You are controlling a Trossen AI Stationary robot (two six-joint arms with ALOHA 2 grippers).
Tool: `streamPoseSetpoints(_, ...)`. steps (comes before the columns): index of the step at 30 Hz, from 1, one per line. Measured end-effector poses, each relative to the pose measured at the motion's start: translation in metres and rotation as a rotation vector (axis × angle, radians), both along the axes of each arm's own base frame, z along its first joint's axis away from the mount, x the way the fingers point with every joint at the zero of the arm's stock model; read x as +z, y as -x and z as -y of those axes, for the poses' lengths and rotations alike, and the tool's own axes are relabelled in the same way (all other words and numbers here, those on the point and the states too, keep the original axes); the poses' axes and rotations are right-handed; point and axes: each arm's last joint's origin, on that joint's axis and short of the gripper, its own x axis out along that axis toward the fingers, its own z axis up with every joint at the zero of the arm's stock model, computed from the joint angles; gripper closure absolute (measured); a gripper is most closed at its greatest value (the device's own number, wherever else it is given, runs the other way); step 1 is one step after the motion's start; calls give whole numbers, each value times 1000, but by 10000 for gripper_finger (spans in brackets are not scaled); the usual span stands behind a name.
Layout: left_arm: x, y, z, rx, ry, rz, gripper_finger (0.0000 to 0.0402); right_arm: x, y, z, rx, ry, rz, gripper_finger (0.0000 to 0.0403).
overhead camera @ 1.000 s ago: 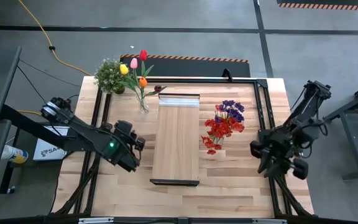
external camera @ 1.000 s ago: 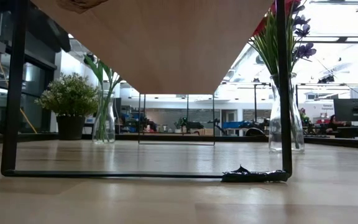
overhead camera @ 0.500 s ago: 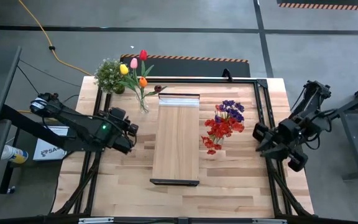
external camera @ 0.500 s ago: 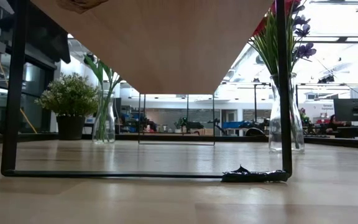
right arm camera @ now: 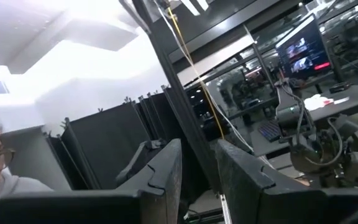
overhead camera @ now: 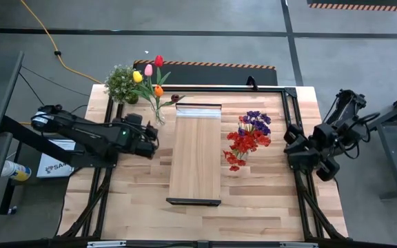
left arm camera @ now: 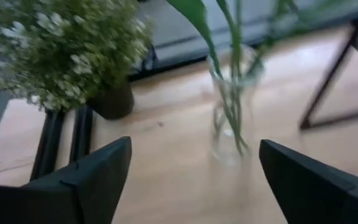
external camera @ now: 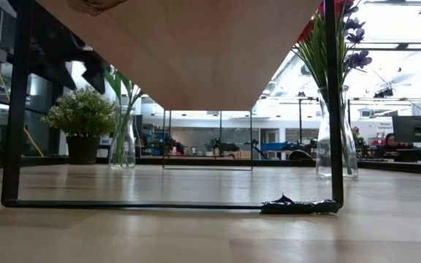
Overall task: Pick and place flowers into a vace then onto a shelf
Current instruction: Put the top transparent vase on the shelf
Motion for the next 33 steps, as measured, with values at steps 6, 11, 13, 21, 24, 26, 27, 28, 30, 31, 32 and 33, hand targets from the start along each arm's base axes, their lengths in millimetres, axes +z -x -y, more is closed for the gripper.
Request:
streamPoseSetpoints(6,-10,-1,-13,82,-66,72,56,0,0,0,-9,-8,-6,309)
streamPoseSetpoints(11,-28,-5,-11,76,-53,160,74,-2,-1,1,-38,-7,-25,309)
streamPoseSetpoints(13,-35,-6,-8,55,-59,201,77,-2,-1,1,-56,-10,-34,309)
streamPoseSetpoints(21,-61,7,-6,93,-110,306,70,-2,0,6,-162,-39,-68,309)
streamPoseSetpoints(24,-68,13,-8,120,-134,339,70,-2,1,9,-199,-38,-73,309)
streamPoseSetpoints(26,-70,14,-8,124,-131,345,72,-1,2,11,-215,-44,-75,309)
streamPoseSetpoints(27,-70,14,-8,126,-122,343,73,-2,2,11,-223,-47,-77,309)
streamPoseSetpoints(28,-71,14,-7,128,-103,343,74,-1,2,12,-234,-51,-81,309)
streamPoseSetpoints(30,-72,12,-7,132,-57,346,76,-2,2,12,-254,-46,-87,309)
streamPoseSetpoints(31,-72,11,-6,135,-36,350,76,-2,2,12,-261,-40,-88,309)
streamPoseSetpoints(32,-73,11,-6,136,-20,347,75,-2,2,12,-266,-37,-90,309)
streamPoseSetpoints(33,-73,11,-6,137,-10,346,74,-2,2,12,-271,-37,-92,309)
